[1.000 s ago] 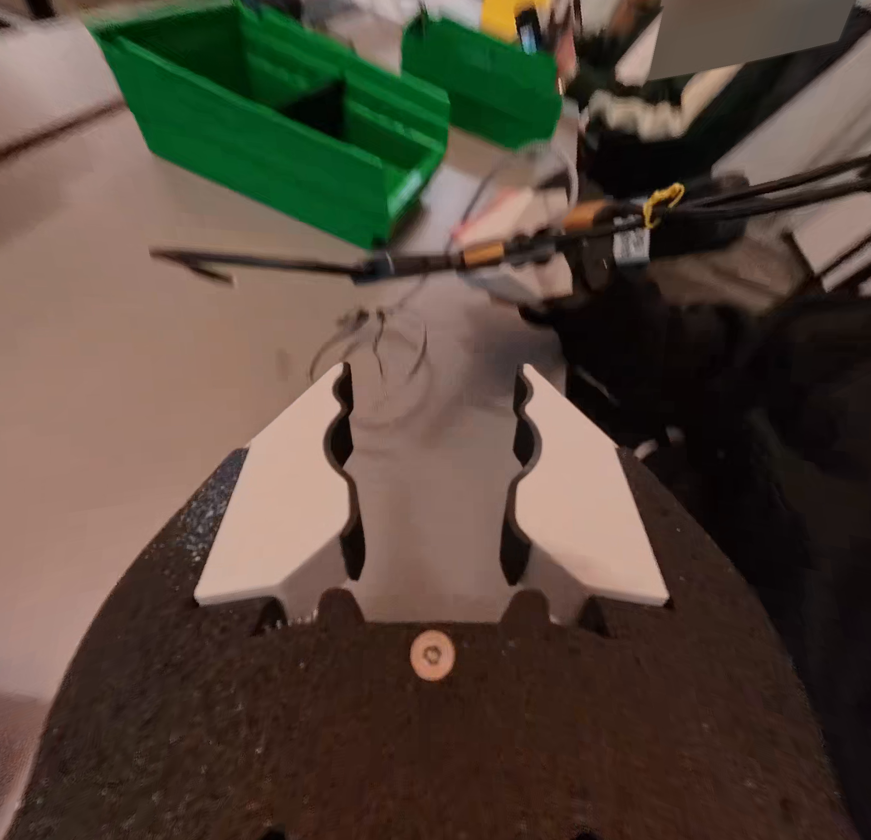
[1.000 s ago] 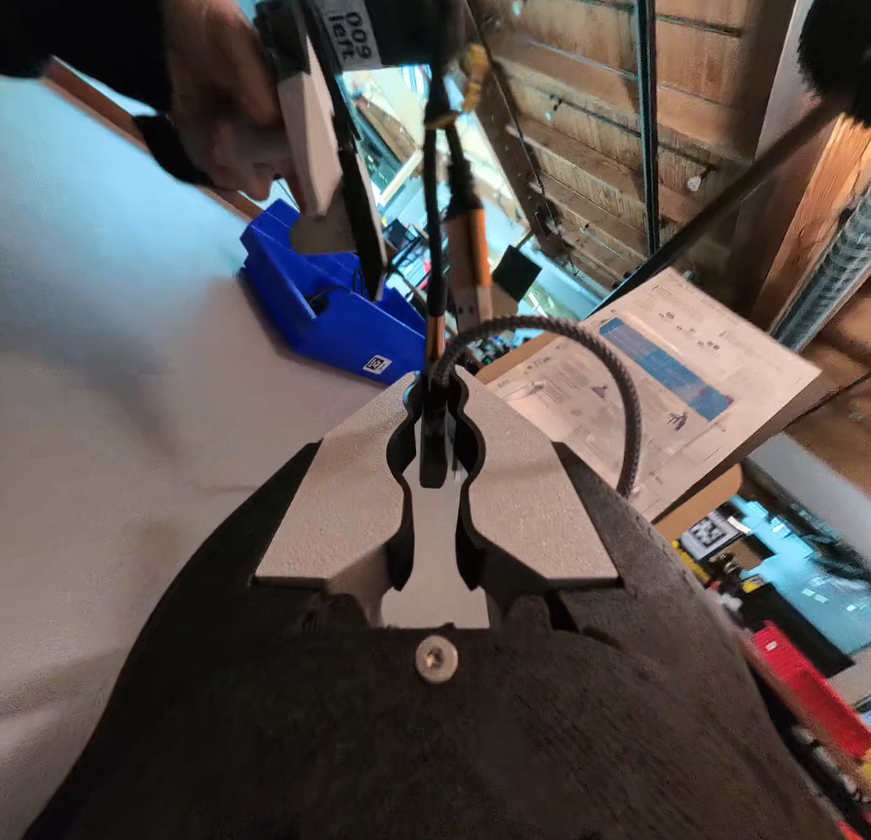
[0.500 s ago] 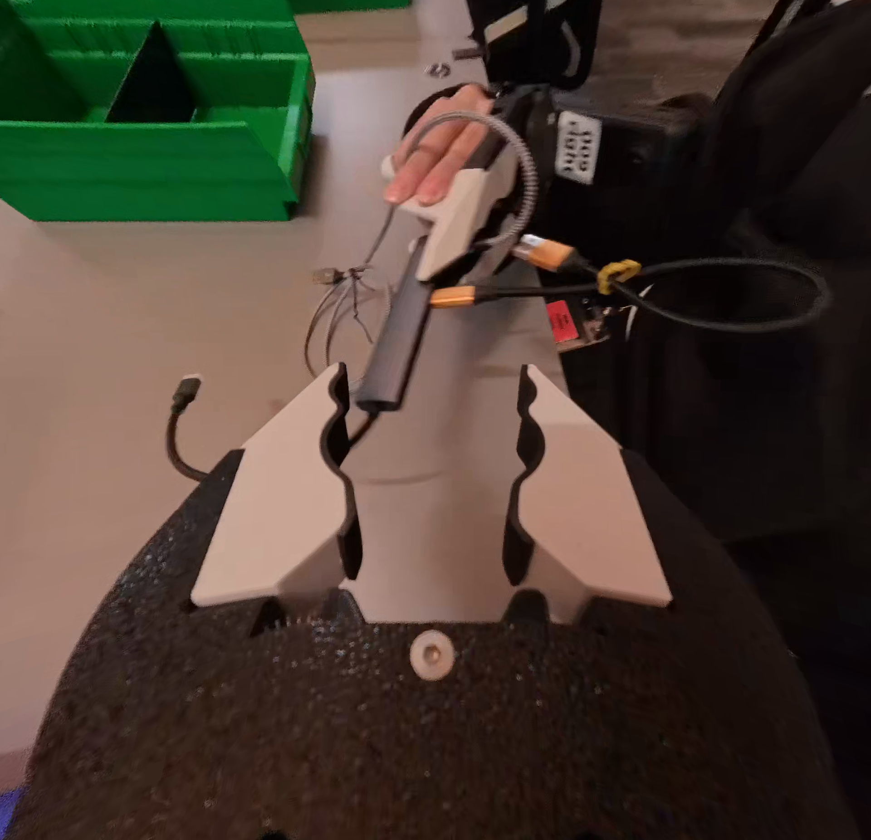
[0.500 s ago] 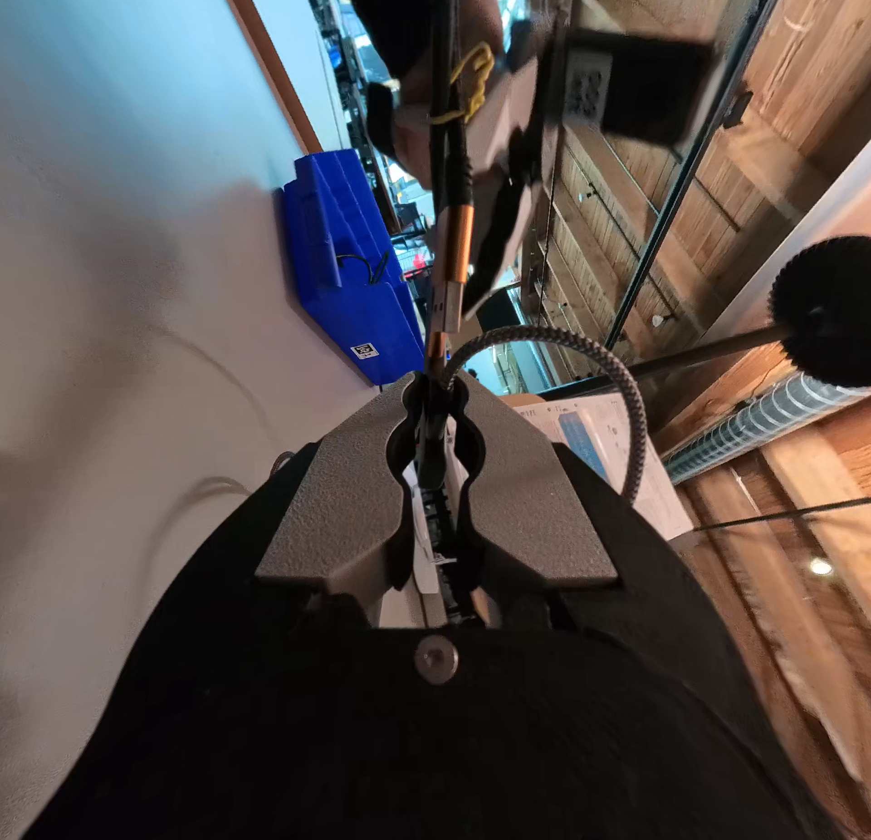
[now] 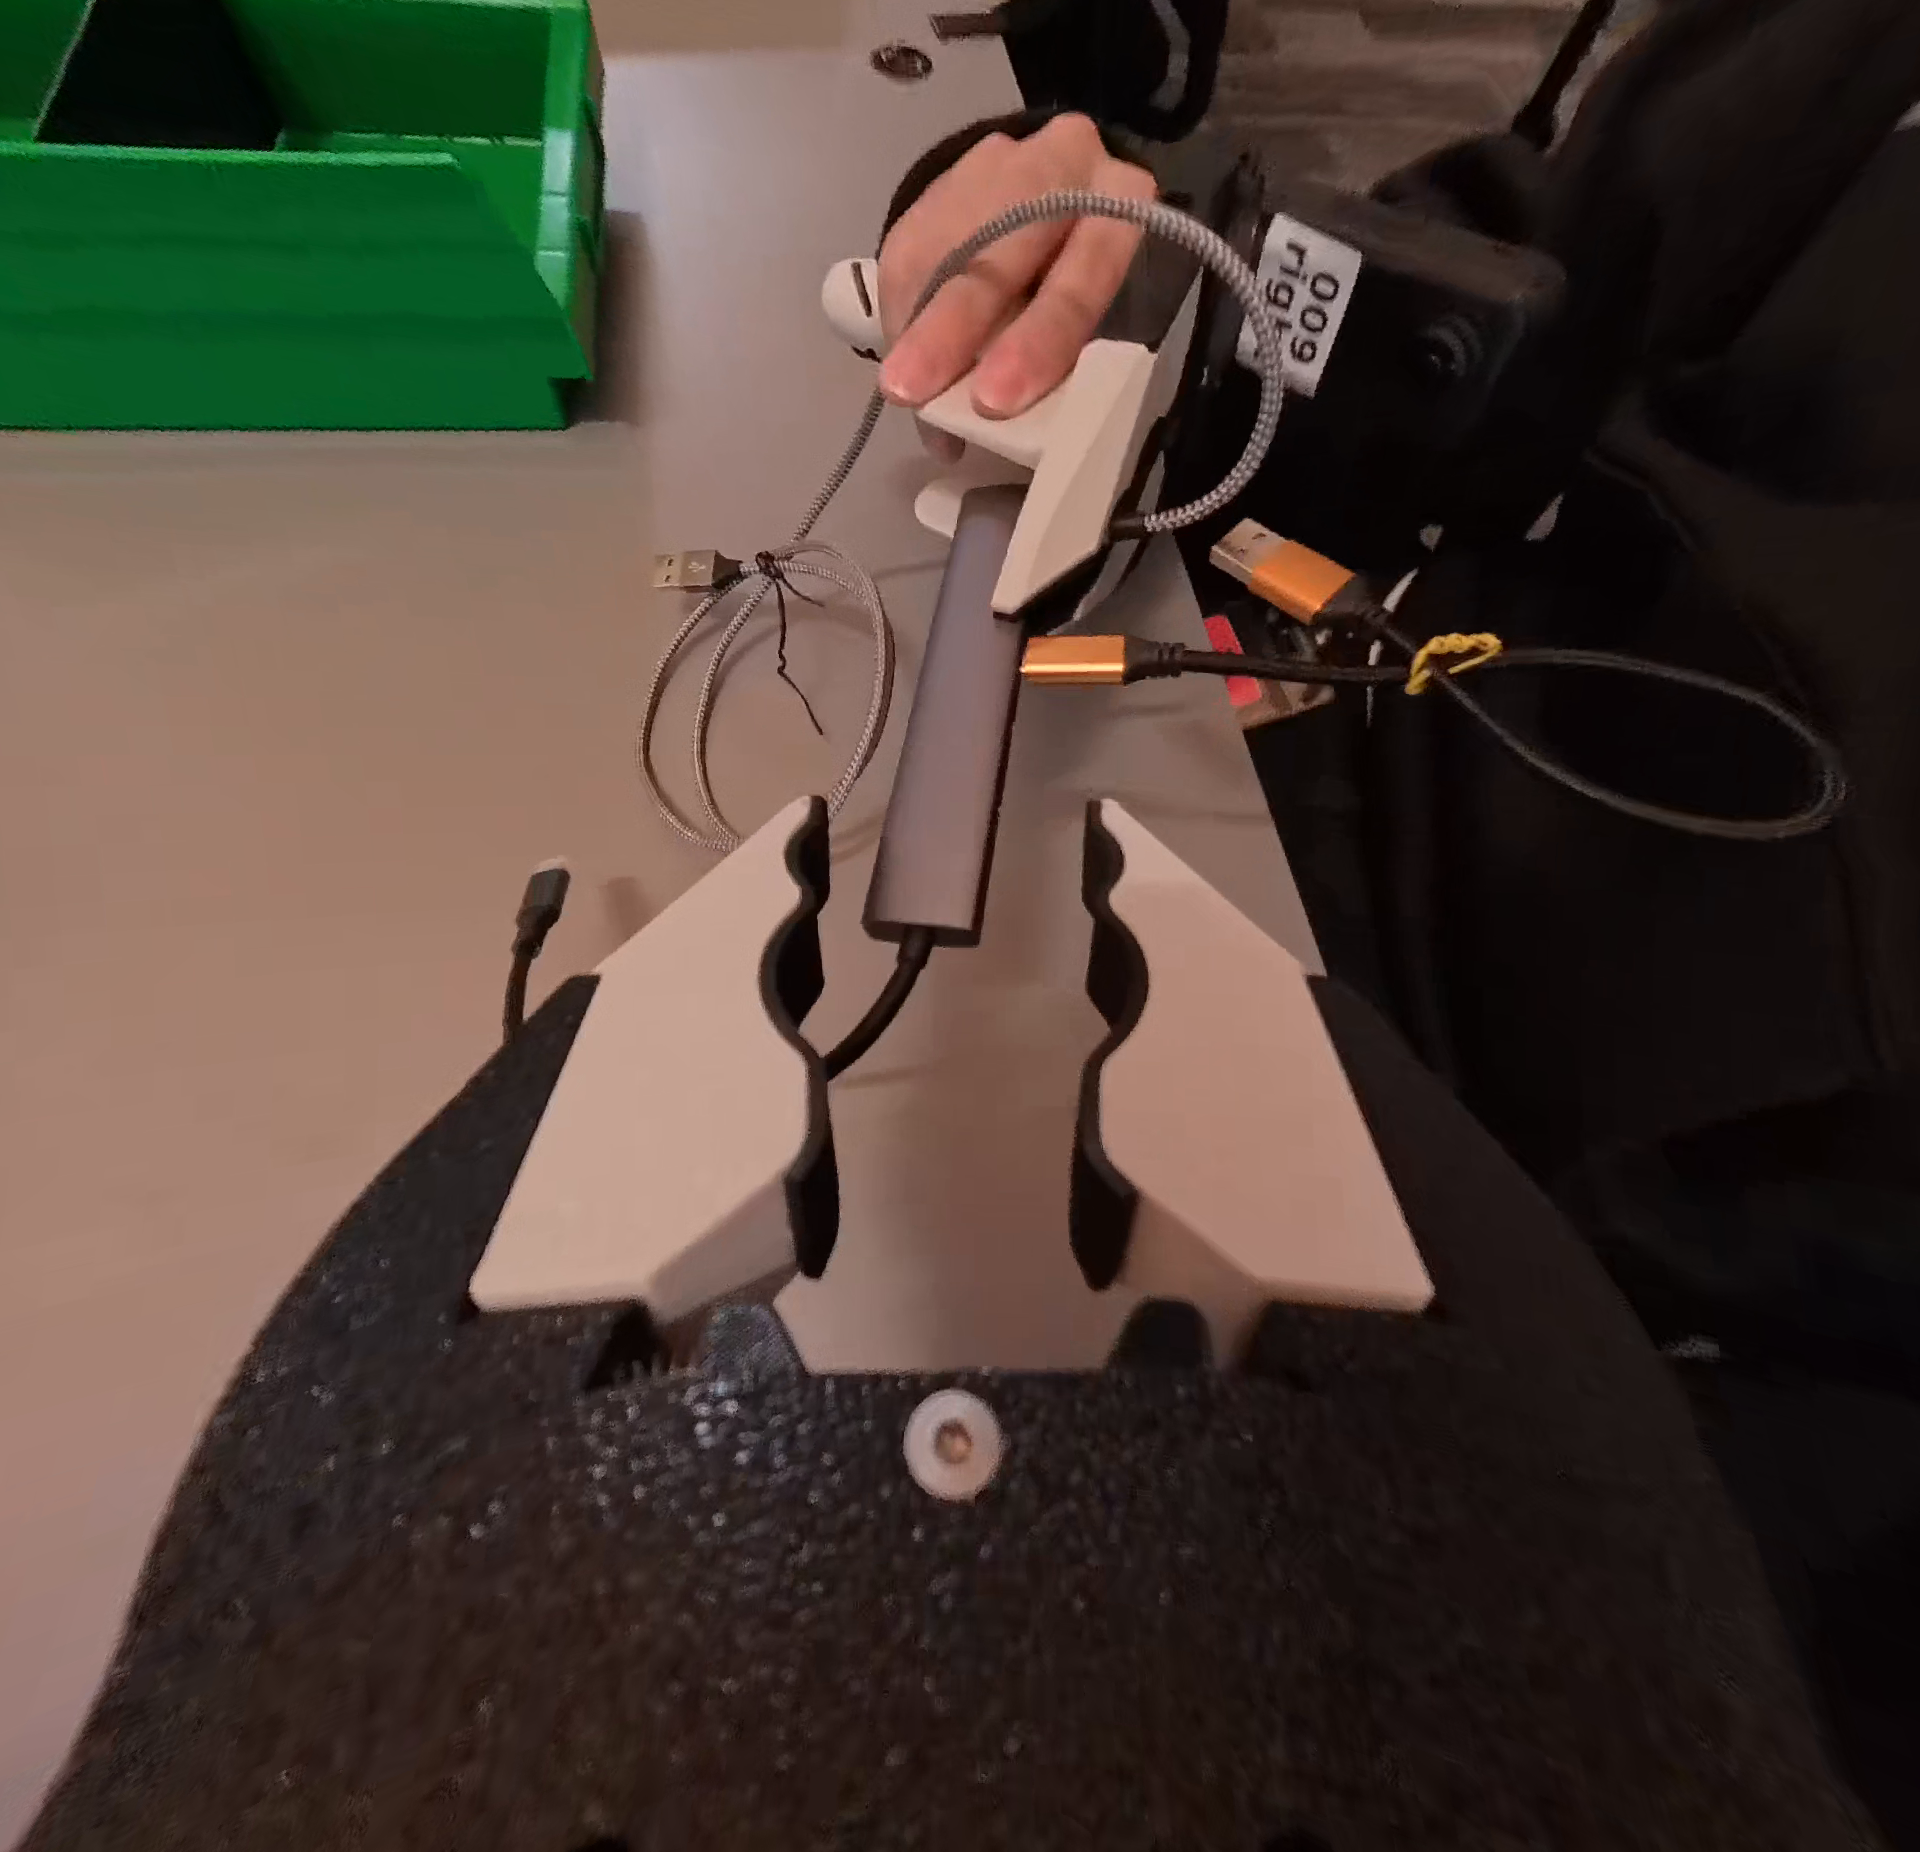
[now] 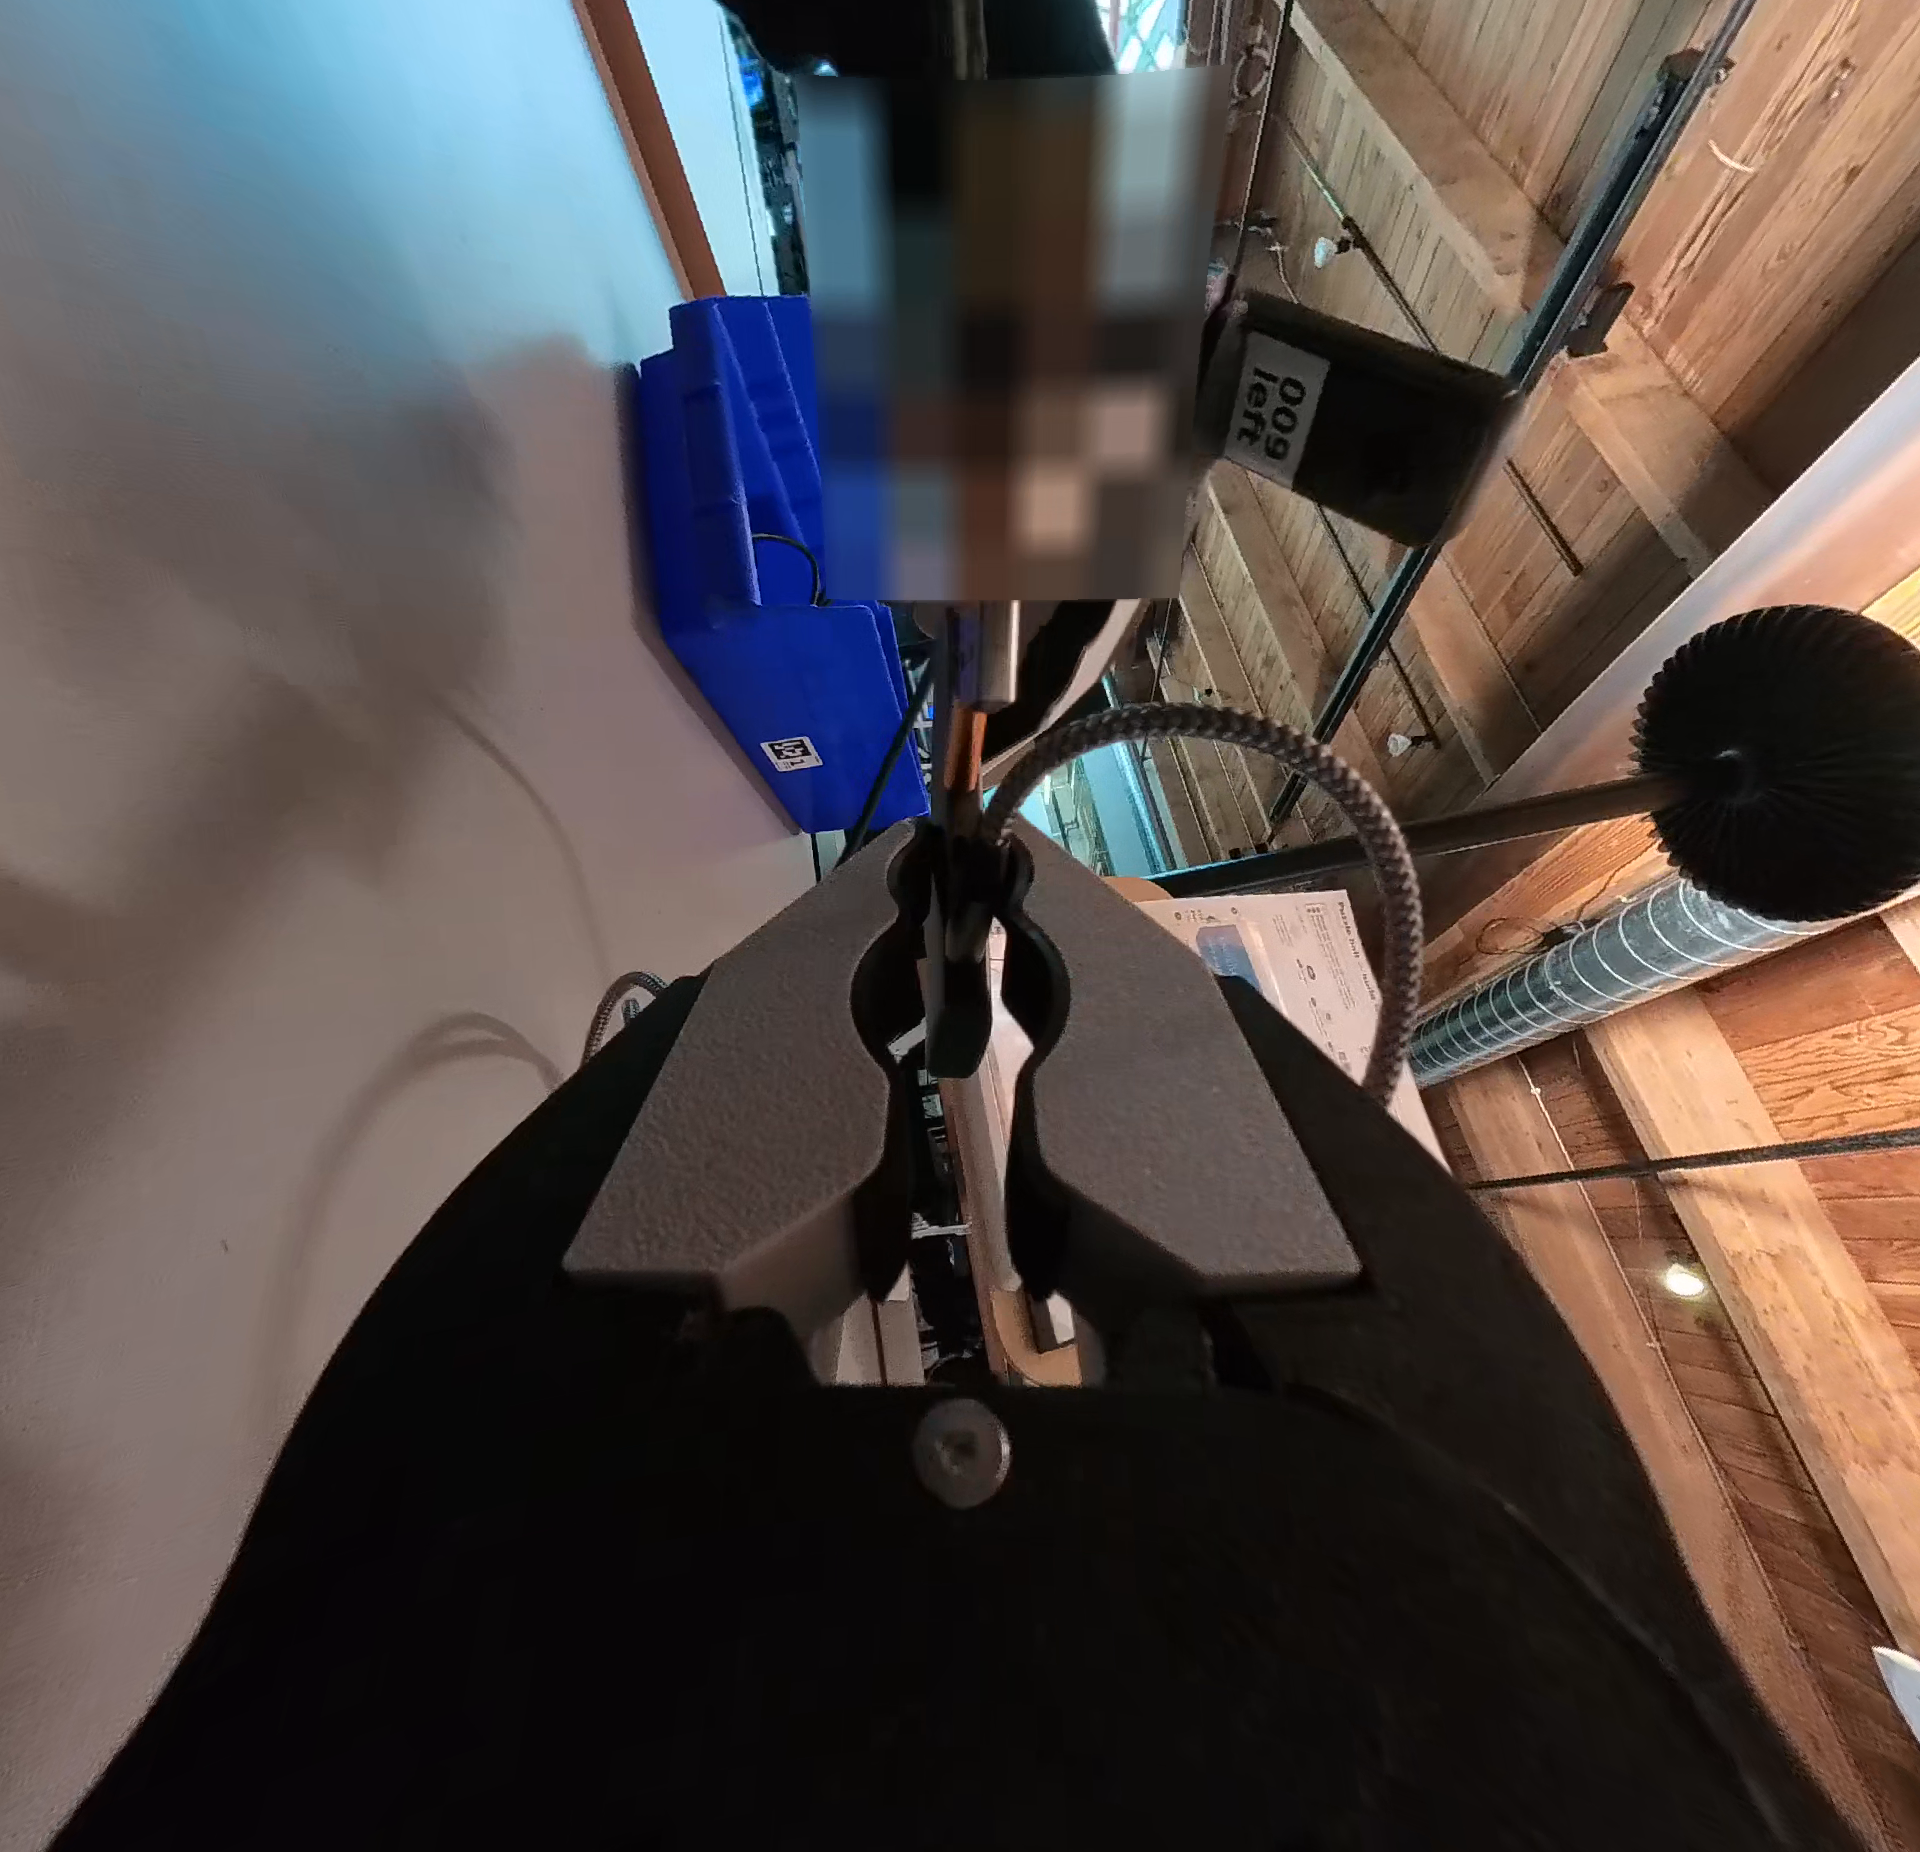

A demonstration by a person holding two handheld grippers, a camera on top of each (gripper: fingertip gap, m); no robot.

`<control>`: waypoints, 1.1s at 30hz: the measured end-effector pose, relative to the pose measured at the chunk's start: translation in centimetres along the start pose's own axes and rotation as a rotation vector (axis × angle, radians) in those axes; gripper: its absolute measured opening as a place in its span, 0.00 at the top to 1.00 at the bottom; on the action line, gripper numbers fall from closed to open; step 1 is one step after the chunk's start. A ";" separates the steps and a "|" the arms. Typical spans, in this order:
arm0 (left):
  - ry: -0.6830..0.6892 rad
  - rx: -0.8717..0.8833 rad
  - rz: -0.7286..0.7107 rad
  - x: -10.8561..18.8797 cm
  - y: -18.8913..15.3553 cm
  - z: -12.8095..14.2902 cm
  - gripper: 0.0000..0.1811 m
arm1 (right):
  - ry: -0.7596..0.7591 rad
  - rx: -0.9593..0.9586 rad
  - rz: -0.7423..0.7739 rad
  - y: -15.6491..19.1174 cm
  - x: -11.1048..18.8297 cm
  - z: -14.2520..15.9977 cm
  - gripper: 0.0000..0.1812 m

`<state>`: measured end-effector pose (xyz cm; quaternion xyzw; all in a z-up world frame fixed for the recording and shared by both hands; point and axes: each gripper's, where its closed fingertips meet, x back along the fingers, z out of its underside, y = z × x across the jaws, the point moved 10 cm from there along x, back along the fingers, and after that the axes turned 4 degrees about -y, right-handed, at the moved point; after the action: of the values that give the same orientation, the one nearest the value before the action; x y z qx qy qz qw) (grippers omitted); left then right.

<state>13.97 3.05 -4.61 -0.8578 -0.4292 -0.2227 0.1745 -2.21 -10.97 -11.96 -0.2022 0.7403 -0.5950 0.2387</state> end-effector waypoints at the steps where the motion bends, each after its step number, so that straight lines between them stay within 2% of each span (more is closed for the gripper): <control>1: 0.026 -0.011 0.005 -0.1 0.1 0.0 0.74 | 0.003 0.011 -0.001 0.1 -0.1 0.0 0.96; 4: 0.093 -0.011 0.009 -0.5 0.4 -0.1 0.73 | 0.006 0.065 -0.002 0.4 -0.1 -0.3 0.96; 13: 0.162 0.006 0.044 -1.0 0.5 0.4 0.75 | 0.017 0.184 0.016 1.1 0.0 -0.3 0.96; 16: 0.023 0.023 -0.032 0.3 0.4 -0.4 0.70 | 0.002 0.185 0.077 0.7 0.2 -0.4 0.96; 18: -0.073 0.036 -0.077 1.3 0.1 -0.7 0.70 | -0.004 0.187 0.099 0.4 0.3 -0.5 0.96; 23: -0.163 0.061 -0.280 3.5 -1.2 -0.3 0.63 | 0.040 0.179 0.119 0.4 0.6 0.5 0.96; 26: -0.231 0.162 -0.349 4.5 -2.0 1.2 0.63 | 0.053 0.154 0.152 -0.1 0.9 0.9 0.96; 29: -0.289 0.245 -0.287 3.5 -2.5 3.0 0.63 | 0.035 0.134 0.154 -0.4 0.8 0.7 0.96; 33: -0.402 0.210 -0.159 0.5 -2.9 3.1 0.65 | -0.014 0.089 0.127 0.2 0.3 0.0 0.96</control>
<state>12.60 6.50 -6.65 -0.8255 -0.5422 -0.0147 0.1557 -2.48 -11.11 -12.22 -0.1480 0.7229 -0.6094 0.2900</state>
